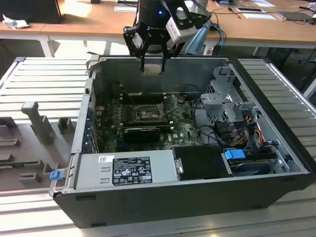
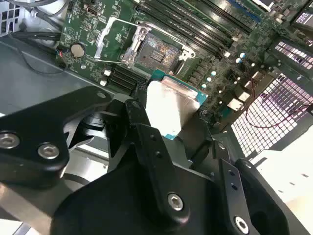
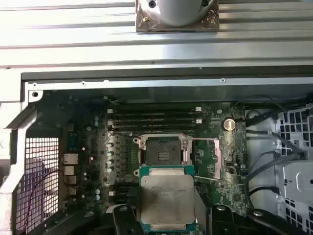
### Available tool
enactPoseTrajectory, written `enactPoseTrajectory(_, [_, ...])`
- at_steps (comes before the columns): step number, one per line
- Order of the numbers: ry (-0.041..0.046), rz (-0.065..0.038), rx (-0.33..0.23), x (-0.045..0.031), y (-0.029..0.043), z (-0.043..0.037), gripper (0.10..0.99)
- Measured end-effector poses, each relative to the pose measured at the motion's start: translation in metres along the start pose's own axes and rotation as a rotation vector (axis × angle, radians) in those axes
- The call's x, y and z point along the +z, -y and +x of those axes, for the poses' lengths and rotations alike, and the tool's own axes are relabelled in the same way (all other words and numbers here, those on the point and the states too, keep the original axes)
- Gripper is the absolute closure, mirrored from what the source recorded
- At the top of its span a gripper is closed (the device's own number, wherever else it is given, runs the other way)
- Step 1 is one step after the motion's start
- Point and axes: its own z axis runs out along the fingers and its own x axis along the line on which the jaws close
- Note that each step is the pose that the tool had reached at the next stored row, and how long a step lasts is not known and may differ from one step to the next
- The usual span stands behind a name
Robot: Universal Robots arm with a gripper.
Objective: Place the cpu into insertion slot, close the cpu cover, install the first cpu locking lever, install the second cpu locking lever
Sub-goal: 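Place the cpu into insertion slot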
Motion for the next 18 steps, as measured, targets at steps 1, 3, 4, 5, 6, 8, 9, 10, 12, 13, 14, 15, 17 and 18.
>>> enactPoseTrajectory(1, [0.0007, 0.0, 0.008, 0.0, 0.0, -0.0001, 0.557])
enactPoseTrajectory(3, [0.0037, -0.001, 0.044, 0.0, 0.0004, 0.0, 0.557])
enactPoseTrajectory(4, [0.0037, -0.001, 0.046, 0.0, 0.0005, 0.0, 0.557])
enactPoseTrajectory(5, [0.0036, -0.001, 0.046, 0.0, 0.0006, 0.0, 0.557])
enactPoseTrajectory(6, [0.0034, -0.001, 0.046, 0.0002, 0.0008, -0.0001, 0.557])
enactPoseTrajectory(8, [0.0032, -0.001, 0.046, 0.0003, 0.0011, 0.0, 0.557])
enactPoseTrajectory(9, [0.0032, -0.001, 0.047, 0.0003, 0.0011, -0.0001, 0.557])
enactPoseTrajectory(10, [0.0032, -0.001, 0.048, 0.0004, 0.0011, -0.0001, 0.557])
enactPoseTrajectory(12, [0.0041, -0.001, 0.056, 0.0004, 0.0011, -0.0001, 0.557])
enactPoseTrajectory(13, [0.0045, -0.001, 0.061, 0.0005, 0.0011, -0.0001, 0.557])
enactPoseTrajectory(14, [0.0047, -0.001, 0.063, 0.0004, 0.0011, -0.0001, 0.557])
enactPoseTrajectory(15, [0.005, -0.001, 0.067, 0.0004, 0.0011, -0.0001, 0.557])
enactPoseTrajectory(17, [0.0059, -0.001, 0.076, 0.0004, 0.0011, -0.0001, 0.557])
enactPoseTrajectory(18, [0.0063, -0.002, 0.081, 0.0004, 0.0011, -0.0001, 0.557])
